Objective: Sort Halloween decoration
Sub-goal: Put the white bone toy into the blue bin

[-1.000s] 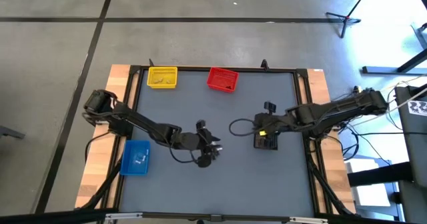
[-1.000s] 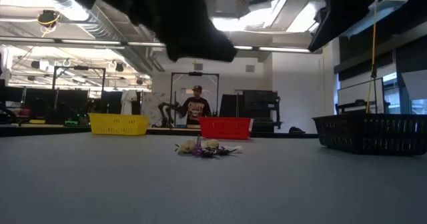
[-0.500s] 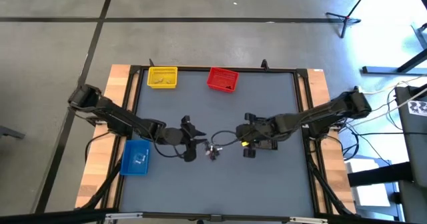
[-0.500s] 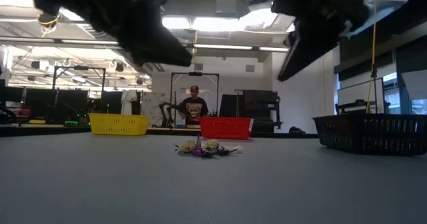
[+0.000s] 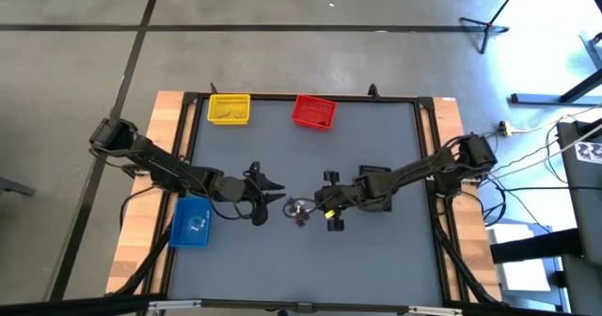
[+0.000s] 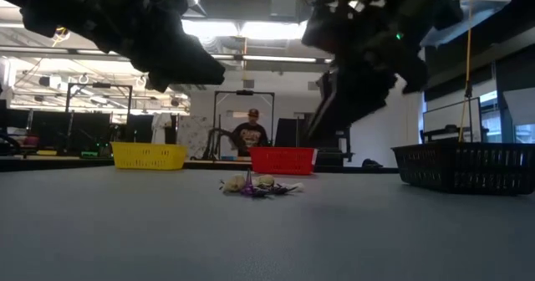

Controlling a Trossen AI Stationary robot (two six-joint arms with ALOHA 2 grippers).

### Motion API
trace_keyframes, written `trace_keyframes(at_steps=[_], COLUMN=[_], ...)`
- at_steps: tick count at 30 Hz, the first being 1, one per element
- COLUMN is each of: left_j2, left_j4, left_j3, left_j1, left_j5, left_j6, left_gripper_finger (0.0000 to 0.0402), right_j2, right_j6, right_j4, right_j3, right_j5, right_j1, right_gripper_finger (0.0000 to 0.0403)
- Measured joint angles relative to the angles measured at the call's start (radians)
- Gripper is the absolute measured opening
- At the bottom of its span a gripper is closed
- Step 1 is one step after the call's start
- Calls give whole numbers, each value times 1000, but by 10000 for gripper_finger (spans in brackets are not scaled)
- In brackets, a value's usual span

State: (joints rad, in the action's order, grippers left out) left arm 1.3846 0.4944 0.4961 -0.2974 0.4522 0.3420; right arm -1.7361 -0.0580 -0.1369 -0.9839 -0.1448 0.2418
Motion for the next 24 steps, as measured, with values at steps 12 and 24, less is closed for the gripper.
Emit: trace_keyframes(at_steps=[12, 24], left_j2=[0, 0], left_j4=[30, 38], left_j3=[0, 0], left_j1=[0, 0], left_j5=[-1, -1], left_j6=[-3, -4], left_gripper_finger=[98, 98], right_j2=[-116, -150], right_j6=[19, 19], right_j4=[126, 139], right_j3=[0, -1], right_j5=[40, 51], right_j1=[0, 0], right_gripper_finger=[108, 108])
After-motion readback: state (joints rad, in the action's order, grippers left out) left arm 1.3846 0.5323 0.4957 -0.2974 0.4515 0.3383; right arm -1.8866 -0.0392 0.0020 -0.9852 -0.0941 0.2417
